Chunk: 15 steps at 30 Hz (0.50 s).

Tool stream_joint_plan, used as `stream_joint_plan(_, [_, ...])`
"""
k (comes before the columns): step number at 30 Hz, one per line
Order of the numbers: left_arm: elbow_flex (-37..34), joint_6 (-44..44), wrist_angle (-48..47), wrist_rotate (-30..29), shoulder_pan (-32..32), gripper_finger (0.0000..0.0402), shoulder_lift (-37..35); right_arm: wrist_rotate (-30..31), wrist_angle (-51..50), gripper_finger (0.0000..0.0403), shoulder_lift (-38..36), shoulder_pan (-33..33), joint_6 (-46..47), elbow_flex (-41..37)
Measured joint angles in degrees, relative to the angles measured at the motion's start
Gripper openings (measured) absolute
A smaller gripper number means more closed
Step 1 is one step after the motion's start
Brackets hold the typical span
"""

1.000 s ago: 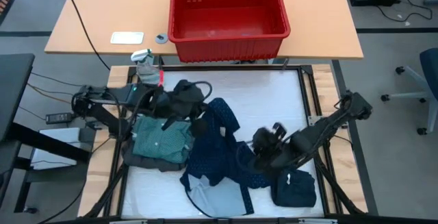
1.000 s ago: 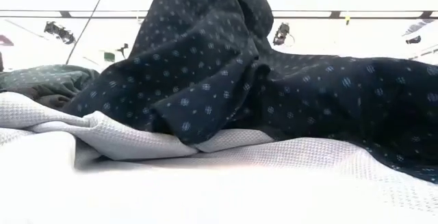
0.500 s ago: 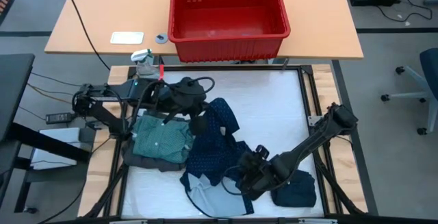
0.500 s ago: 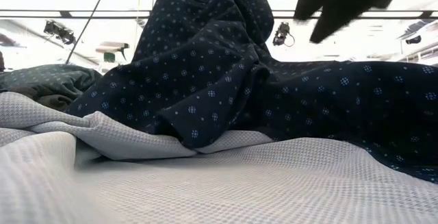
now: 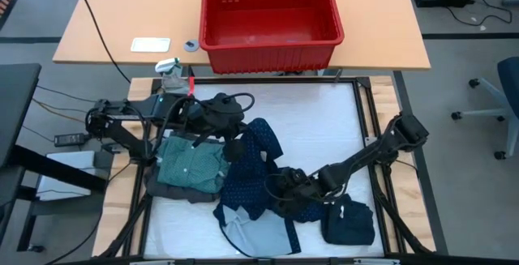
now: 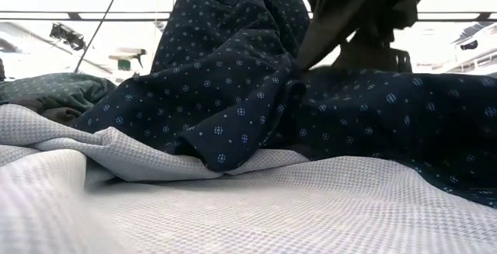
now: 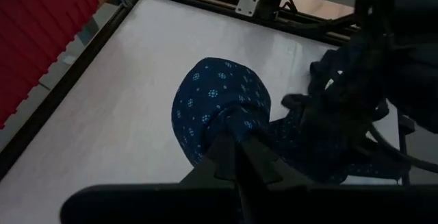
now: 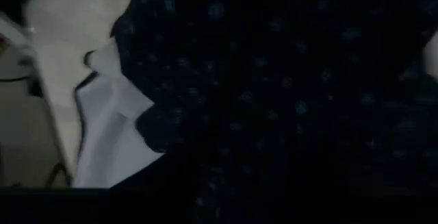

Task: Fold Laundry from Bin
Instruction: Fold the blue polo shirt on the table

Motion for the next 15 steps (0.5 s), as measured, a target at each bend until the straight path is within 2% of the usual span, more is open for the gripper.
stream_joint_plan(3, [0.0, 0.0, -0.1, 0.0, 0.0, 0.0000, 0.0, -3.0, 1.0, 0.0151, 0.3, -1.1, -0.3, -1.2])
stream_joint_plan(7, [0.0, -0.1, -1.2, -0.1, 0.0, 0.0000, 0.0, -3.8, -1.9, 0.0033, -1.5, -1.8, -2.0, -1.1])
stream_joint_plan(8, [0.0, -0.4, -1.6, -0.1, 0.0, 0.0000, 0.0, -4.1, -2.6, 0.0019, -2.4, -1.9, -2.8, -1.1])
stream_joint_plan(12, [0.0, -3.4, -4.1, 2.8, -0.8, 0.0000, 0.0, -5.3, -15.8, 0.0010, -8.0, -1.4, -4.0, 2.1])
stream_joint_plan(15, [0.0, -3.0, -4.9, 4.5, -4.0, 0.0000, -0.4, -4.5, -33.1, 0.0007, -12.8, 0.0, -8.0, 8.2])
